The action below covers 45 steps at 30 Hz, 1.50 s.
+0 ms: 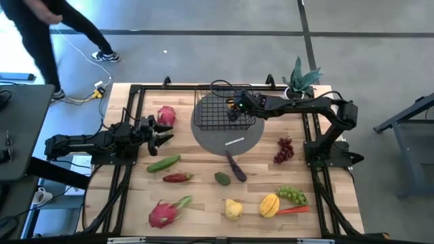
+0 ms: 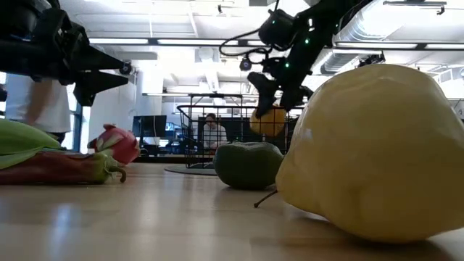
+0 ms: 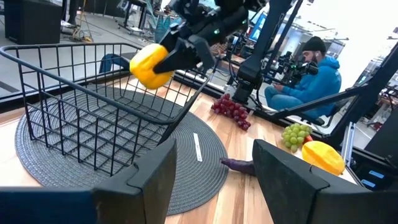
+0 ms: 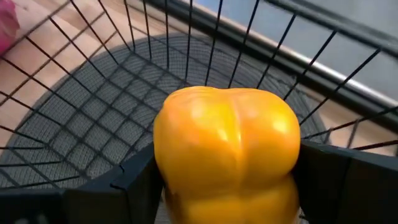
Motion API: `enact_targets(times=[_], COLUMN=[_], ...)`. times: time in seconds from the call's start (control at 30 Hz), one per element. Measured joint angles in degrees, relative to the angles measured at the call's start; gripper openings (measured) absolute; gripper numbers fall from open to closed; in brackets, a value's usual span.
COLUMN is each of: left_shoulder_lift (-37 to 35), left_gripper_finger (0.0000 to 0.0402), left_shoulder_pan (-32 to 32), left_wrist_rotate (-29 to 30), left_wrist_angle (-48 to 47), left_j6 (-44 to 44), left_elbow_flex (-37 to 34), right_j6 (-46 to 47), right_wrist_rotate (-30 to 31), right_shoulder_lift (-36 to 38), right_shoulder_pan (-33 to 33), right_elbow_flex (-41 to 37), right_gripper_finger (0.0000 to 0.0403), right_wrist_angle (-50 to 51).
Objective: Build produce basket
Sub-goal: Put the yellow bell pepper into the black wire basket, then put the bottom pink dragon fruit into the black wire basket
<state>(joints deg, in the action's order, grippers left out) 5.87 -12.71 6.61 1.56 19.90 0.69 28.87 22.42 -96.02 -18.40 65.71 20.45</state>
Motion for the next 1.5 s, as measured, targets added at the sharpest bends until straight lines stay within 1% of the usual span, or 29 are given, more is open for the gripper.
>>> enact_targets(times=[0.3, 0.37, 0.63, 0.9, 1.0, 1.17, 1.23, 1.37, 1.5], left_shoulder_lift=[0.00, 0.00, 0.00, 0.00, 0.00, 0.00, 0.00, 0.01, 0.00], left_gripper_finger=[0.0200, 0.0200, 0.0200, 0.0200, 0.0200, 0.0200, 0.0200, 0.0200, 0.0200], left_shoulder_pan=[-0.01, -0.01, 0.00, -0.01, -0.01, -0.01, -0.01, -0.02, -0.01], left_wrist_rotate=[-0.01, 0.00, 0.00, 0.00, 0.00, -0.09, -0.09, -0.06, -0.09], left_wrist_angle=[-0.02, -0.01, 0.00, -0.01, 0.00, -0.02, 0.00, 0.00, -0.02], left_j6=[0.00, 0.00, 0.00, 0.00, 0.00, 0.00, 0.00, 0.00, 0.00], left_elbow_flex=[0.01, 0.01, 0.00, 0.01, 0.00, 0.01, 0.00, 0.00, 0.00], right_j6=[2.36, 2.41, 3.72, 4.53, 2.93, -1.89, -4.61, -10.67, -10.66], right_wrist_rotate=[-1.44, -1.45, -0.70, -0.38, -0.51, -1.01, -2.22, -7.08, -9.46], right_shoulder_lift=[-0.80, -0.81, -0.79, -0.27, 0.84, 3.45, 4.87, 7.74, 9.55], right_shoulder_pan=[-0.41, -0.50, -0.50, -0.78, -0.76, -0.74, -0.54, -0.17, -0.19], right_elbow_flex=[0.00, 0.00, 0.00, 0.00, 0.53, 3.04, 3.37, 4.50, 6.69], right_gripper_finger=[0.0264, 0.0276, 0.0346, 0.0387, 0.0397, 0.0399, 0.0400, 0.0400, 0.0399], right_wrist_angle=[0.27, 0.75, 1.40, 1.22, 1.30, 0.15, -1.00, -2.70, -2.09])
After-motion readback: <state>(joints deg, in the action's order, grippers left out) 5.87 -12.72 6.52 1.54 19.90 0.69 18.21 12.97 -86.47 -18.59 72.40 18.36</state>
